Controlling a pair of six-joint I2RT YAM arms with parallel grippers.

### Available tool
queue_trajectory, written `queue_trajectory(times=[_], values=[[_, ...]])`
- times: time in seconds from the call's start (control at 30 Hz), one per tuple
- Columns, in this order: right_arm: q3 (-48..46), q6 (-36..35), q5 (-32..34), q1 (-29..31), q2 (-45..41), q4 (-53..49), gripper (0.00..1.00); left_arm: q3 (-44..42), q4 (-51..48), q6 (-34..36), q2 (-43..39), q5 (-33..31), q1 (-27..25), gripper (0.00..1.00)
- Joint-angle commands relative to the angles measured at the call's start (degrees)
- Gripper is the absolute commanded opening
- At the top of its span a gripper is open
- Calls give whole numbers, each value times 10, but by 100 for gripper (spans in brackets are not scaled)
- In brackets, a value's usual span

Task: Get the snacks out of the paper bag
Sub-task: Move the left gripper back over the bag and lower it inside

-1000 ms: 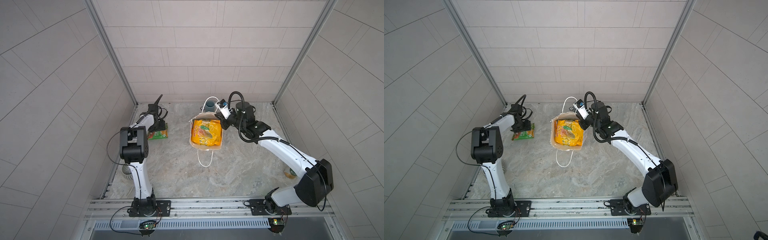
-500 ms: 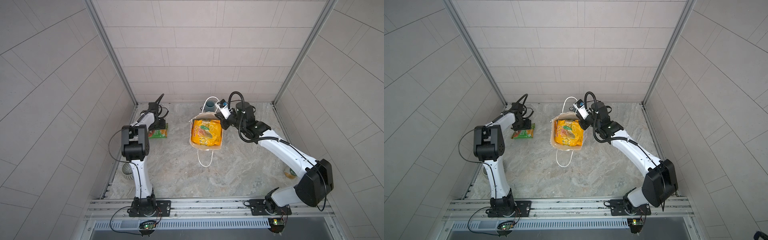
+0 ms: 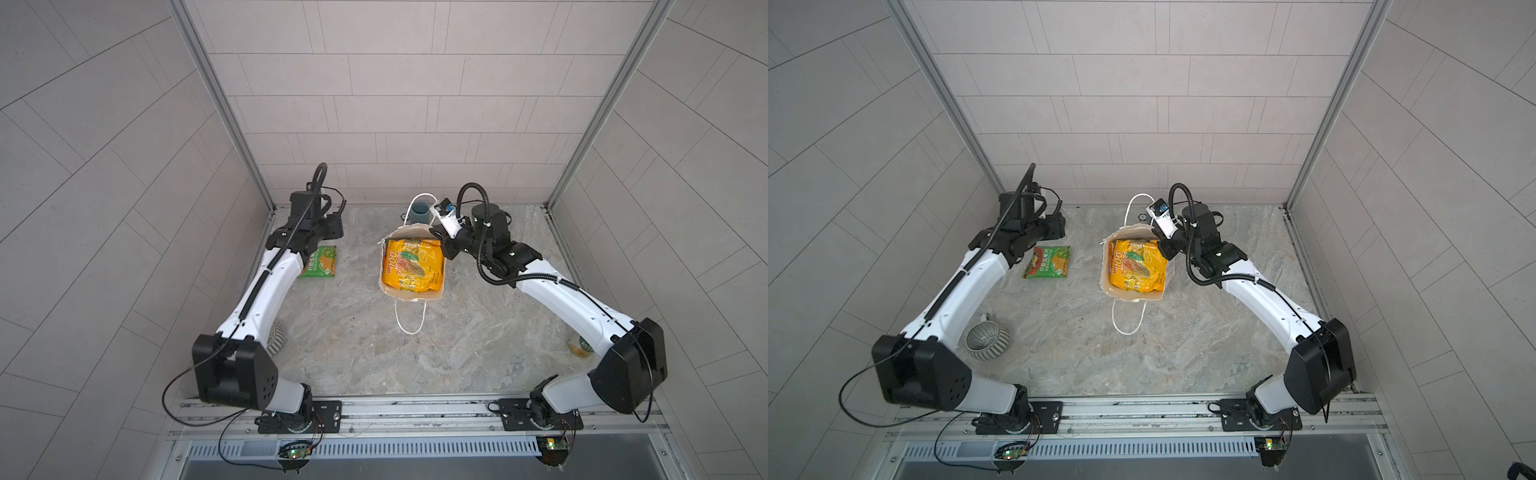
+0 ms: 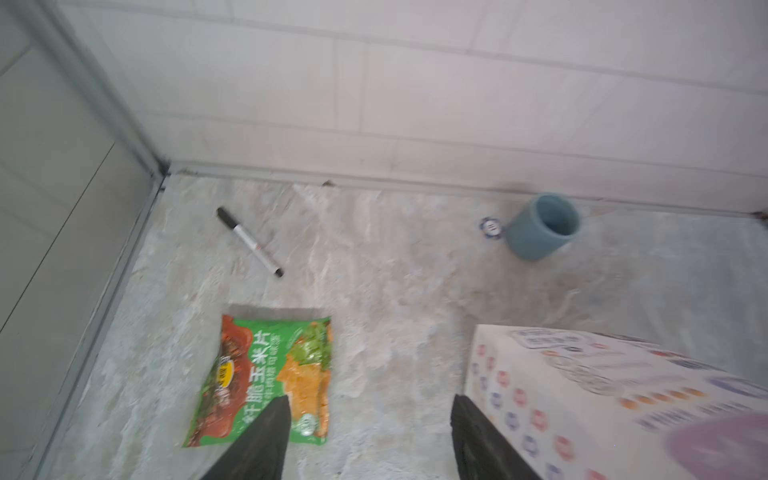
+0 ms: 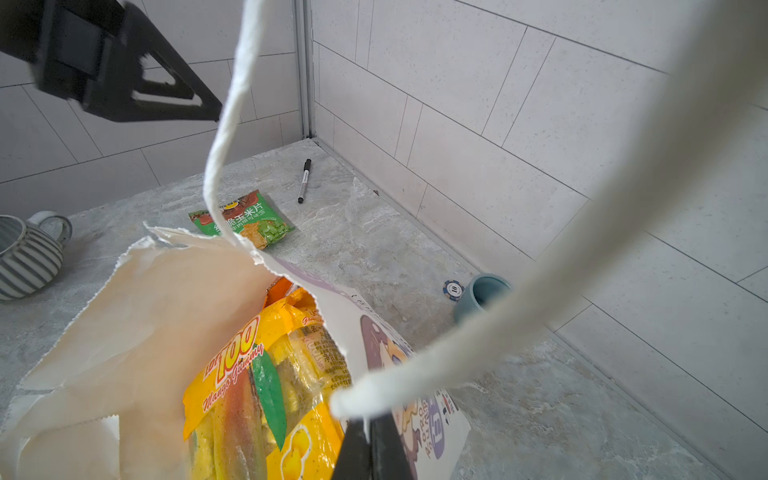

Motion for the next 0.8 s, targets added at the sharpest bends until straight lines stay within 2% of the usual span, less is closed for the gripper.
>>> queue_trajectory(times=[0.0,0.07,0.13,0.3,0.5,0.57,0.7,0.77], values=[[2,1,-5,-1,-27,18,0,-45,45,11,-57,-17,-78,68],[1,4,-4,0,-26,22,0,-63,66,34,-89,-17,-134,69],[3,6,-6,-1,-25,20,0,-69,76,59,-100,19,-174,69],[2,12,-16,-1,-25,26,0,-65,68,197,-66,79,-259,73],[2,16,-20,-1,-28,27,0,-10,8,328,18,182,-264,75],[4,15,-21,-1,-30,22,0,9,-15,371,39,180,-263,77],[-3,16,-22,-1,-35,32,0,2,10,448,55,168,-254,80],[3,13,-23,-1,-33,23,0,7,23,467,66,196,-242,80]])
